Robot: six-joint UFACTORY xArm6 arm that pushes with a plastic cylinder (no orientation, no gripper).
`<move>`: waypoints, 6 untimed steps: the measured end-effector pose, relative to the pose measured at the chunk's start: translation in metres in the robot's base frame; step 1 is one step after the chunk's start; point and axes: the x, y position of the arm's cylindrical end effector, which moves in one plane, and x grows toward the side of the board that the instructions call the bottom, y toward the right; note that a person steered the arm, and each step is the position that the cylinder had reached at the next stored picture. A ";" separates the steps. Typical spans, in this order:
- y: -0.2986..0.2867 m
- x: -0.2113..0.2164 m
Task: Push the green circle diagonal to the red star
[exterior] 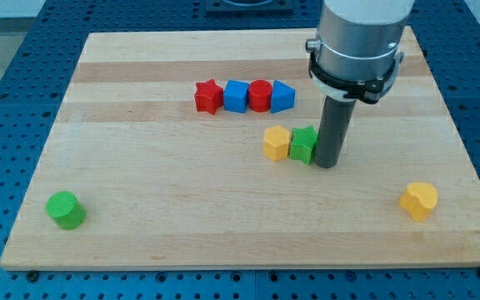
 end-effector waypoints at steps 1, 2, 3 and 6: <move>0.000 -0.004; 0.000 -0.003; 0.000 0.018; -0.105 0.101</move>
